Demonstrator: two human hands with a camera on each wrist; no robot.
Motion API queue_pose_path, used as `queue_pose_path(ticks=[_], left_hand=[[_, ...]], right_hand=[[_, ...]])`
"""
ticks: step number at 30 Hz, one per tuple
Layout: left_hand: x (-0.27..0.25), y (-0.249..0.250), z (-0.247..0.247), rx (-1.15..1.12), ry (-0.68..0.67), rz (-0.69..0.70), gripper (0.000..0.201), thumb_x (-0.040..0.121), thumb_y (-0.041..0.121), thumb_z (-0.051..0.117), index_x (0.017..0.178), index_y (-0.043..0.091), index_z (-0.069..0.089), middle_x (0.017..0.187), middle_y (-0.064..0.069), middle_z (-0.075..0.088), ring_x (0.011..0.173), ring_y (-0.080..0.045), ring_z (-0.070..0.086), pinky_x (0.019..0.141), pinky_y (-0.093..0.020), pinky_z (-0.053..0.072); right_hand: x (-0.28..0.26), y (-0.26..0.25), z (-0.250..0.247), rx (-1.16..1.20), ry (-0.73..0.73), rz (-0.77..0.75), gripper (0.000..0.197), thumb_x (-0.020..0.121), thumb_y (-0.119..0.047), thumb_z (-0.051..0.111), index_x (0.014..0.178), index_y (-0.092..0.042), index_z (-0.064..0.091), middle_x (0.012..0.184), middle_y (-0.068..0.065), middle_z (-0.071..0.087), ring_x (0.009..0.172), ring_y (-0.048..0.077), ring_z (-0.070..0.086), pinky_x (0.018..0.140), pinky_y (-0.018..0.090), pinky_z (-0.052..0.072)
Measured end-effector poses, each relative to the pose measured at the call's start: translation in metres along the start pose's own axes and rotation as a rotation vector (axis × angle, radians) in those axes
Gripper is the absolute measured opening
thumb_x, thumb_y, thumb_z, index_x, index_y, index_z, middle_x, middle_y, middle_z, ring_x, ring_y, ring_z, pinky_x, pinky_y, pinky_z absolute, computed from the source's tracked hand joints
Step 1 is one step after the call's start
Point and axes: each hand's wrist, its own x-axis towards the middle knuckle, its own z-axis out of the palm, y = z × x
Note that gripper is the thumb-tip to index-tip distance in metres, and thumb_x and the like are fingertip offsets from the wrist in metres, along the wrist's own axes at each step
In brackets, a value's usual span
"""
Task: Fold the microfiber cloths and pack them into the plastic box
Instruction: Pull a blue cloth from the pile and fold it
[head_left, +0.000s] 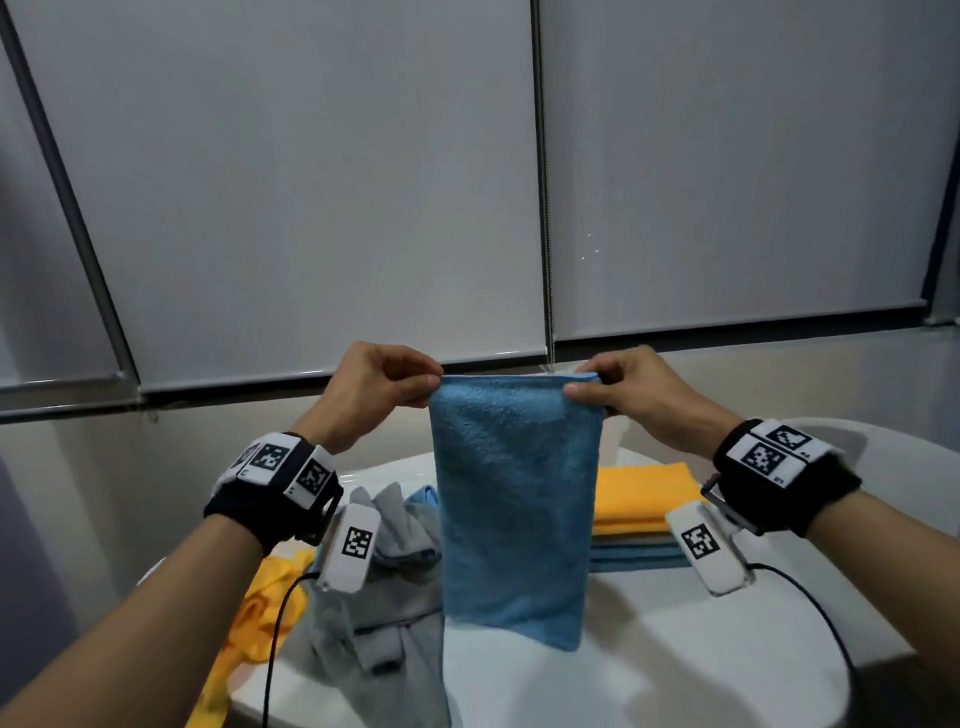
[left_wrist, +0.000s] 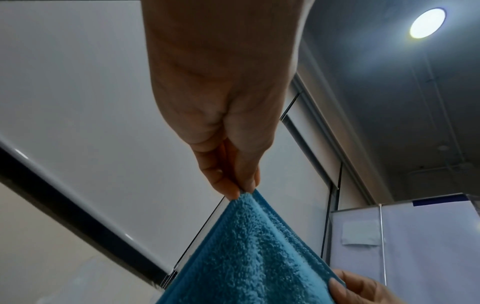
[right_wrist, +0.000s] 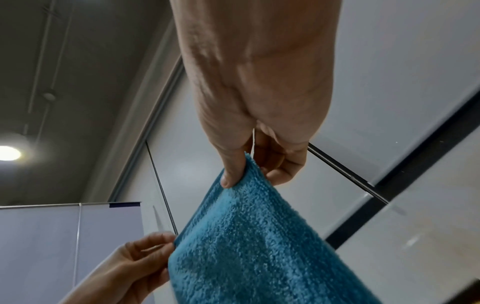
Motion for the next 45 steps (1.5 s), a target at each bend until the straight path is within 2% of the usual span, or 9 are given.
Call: queue_pose_path(ticks=[8, 12, 16, 24, 27, 32, 35, 39, 45], left_hand=[[-0.003, 0.032, -0.030, -0.067, 0.063, -0.037, 0.013, 0.085, -0.003, 0.073, 0.098, -0.002, 0.073, 0.091, -0.021, 0.076, 0.090, -0.037, 0.074, 0.085, -0.043, 0.060], [-0.005, 0.051, -0.046, 0.080, 0.115, 0.067, 0.016, 0.083, 0.004, 0.077, 0.099, 0.005, 0.076, 0.087, -0.010, 0.078, 0.084, -0.026, 0.076, 0.083, -0.032, 0.061], [-0.006, 0.065, -0.053, 0.022, 0.144, 0.114, 0.017, 0.082, 0.002, 0.078, 0.099, 0.001, 0.075, 0.087, -0.014, 0.077, 0.080, -0.025, 0.076, 0.079, -0.028, 0.061], [-0.005, -0.012, -0.022, 0.280, 0.064, -0.059, 0.012, 0.080, 0.005, 0.081, 0.090, 0.012, 0.078, 0.080, -0.006, 0.077, 0.079, -0.023, 0.075, 0.082, -0.047, 0.061], [-0.002, -0.021, -0.016, 0.274, 0.103, -0.063, 0.013, 0.080, 0.004, 0.081, 0.090, 0.011, 0.077, 0.081, -0.007, 0.077, 0.080, -0.024, 0.075, 0.082, -0.047, 0.060], [0.001, 0.010, -0.028, -0.183, 0.182, -0.018, 0.012, 0.091, -0.003, 0.066, 0.103, 0.000, 0.068, 0.098, -0.019, 0.070, 0.085, -0.036, 0.073, 0.079, -0.048, 0.062], [-0.015, 0.011, -0.024, -0.227, 0.102, -0.033, 0.018, 0.094, -0.005, 0.062, 0.110, 0.003, 0.066, 0.095, -0.017, 0.066, 0.084, -0.028, 0.070, 0.077, -0.040, 0.062], [-0.060, -0.018, -0.007, -0.186, -0.120, -0.167, 0.017, 0.092, -0.003, 0.064, 0.107, 0.005, 0.068, 0.088, -0.009, 0.069, 0.079, -0.021, 0.068, 0.072, -0.035, 0.061], [-0.152, -0.070, 0.029, -0.122, -0.641, -0.433, 0.020, 0.090, 0.003, 0.070, 0.110, 0.002, 0.068, 0.101, -0.023, 0.066, 0.088, -0.031, 0.070, 0.079, -0.036, 0.060]], right_hand=[[0.020, -0.061, -0.012, -0.006, 0.027, -0.089, 0.016, 0.090, -0.012, 0.070, 0.093, 0.003, 0.073, 0.087, 0.017, 0.074, 0.078, 0.022, 0.070, 0.072, 0.033, 0.060], [0.019, -0.084, -0.017, -0.056, 0.014, -0.091, 0.018, 0.093, -0.014, 0.067, 0.094, 0.004, 0.073, 0.088, 0.019, 0.075, 0.079, 0.029, 0.072, 0.078, 0.039, 0.061], [0.018, -0.101, -0.022, -0.083, 0.050, -0.195, 0.015, 0.090, -0.010, 0.069, 0.089, 0.004, 0.073, 0.081, 0.019, 0.070, 0.069, 0.024, 0.063, 0.067, 0.036, 0.055], [0.028, -0.024, 0.003, -0.221, -0.039, -0.039, 0.012, 0.089, -0.013, 0.074, 0.084, -0.002, 0.076, 0.066, 0.007, 0.070, 0.058, 0.012, 0.059, 0.053, 0.028, 0.045], [0.033, -0.010, 0.011, -0.235, -0.038, -0.005, 0.011, 0.092, -0.011, 0.069, 0.087, -0.004, 0.076, 0.075, 0.011, 0.072, 0.064, 0.012, 0.062, 0.057, 0.029, 0.048], [0.047, -0.038, 0.002, -0.110, 0.038, -0.057, 0.019, 0.098, -0.017, 0.061, 0.098, 0.001, 0.069, 0.101, 0.021, 0.071, 0.090, 0.025, 0.068, 0.082, 0.037, 0.059], [0.035, -0.032, 0.008, -0.029, -0.016, 0.010, 0.018, 0.102, -0.019, 0.054, 0.097, -0.005, 0.063, 0.105, 0.022, 0.068, 0.098, 0.032, 0.067, 0.087, 0.043, 0.059], [-0.012, 0.006, 0.022, 0.001, -0.158, 0.128, 0.016, 0.102, -0.016, 0.052, 0.091, -0.010, 0.061, 0.086, 0.012, 0.063, 0.083, 0.028, 0.062, 0.076, 0.041, 0.056], [-0.103, 0.068, 0.037, 0.055, -0.583, 0.409, 0.014, 0.100, -0.016, 0.057, 0.096, -0.003, 0.061, 0.085, 0.017, 0.065, 0.078, 0.028, 0.063, 0.070, 0.033, 0.054]])
